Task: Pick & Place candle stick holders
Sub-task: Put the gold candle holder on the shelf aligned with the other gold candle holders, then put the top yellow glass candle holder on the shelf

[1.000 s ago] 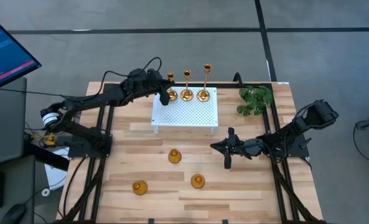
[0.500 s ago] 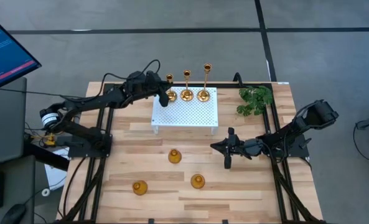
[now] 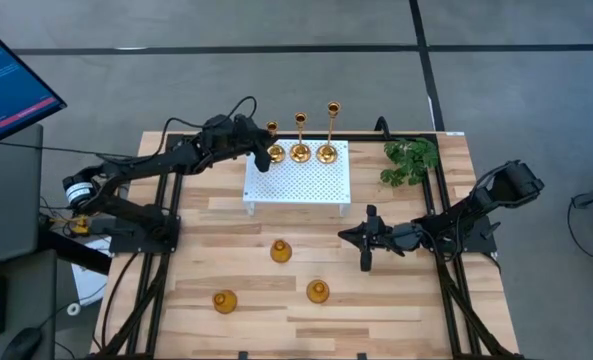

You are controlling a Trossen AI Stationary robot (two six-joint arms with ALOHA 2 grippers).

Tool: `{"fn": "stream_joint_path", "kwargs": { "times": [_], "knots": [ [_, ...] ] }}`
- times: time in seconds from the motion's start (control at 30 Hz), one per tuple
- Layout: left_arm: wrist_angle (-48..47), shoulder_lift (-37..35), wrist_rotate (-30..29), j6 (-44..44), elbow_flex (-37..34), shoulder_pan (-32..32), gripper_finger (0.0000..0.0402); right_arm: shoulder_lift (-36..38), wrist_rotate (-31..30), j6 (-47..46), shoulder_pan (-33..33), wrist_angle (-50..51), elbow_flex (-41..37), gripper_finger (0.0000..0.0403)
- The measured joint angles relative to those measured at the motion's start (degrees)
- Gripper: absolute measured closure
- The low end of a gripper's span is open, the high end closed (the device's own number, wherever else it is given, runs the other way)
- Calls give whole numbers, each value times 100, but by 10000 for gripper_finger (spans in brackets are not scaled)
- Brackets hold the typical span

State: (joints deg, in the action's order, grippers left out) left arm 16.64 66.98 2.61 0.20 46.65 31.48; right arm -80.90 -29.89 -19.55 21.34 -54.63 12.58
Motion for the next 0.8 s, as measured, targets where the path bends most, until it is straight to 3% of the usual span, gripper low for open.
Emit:
{"fn": "stream_joint_path", "kwargs": {
  "times": [0.3, 0.57, 0.7, 0.8],
  "knots": [
    [-640, -611, 22, -52, 0, 0, 281, 0, 141, 0, 5, 2, 0, 393],
    [-2151, -1408, 42, 84, 0, 2, 268, 0, 178, 0, 7, 0, 0, 393],
    [-3073, -1838, 499, 90, 0, 2, 281, 0, 397, 0, 6, -2, 0, 393],
    [-3670, -2116, 1335, 188, 0, 0, 305, 0, 457, -2, 23, -23, 0, 393]
  ]
}}
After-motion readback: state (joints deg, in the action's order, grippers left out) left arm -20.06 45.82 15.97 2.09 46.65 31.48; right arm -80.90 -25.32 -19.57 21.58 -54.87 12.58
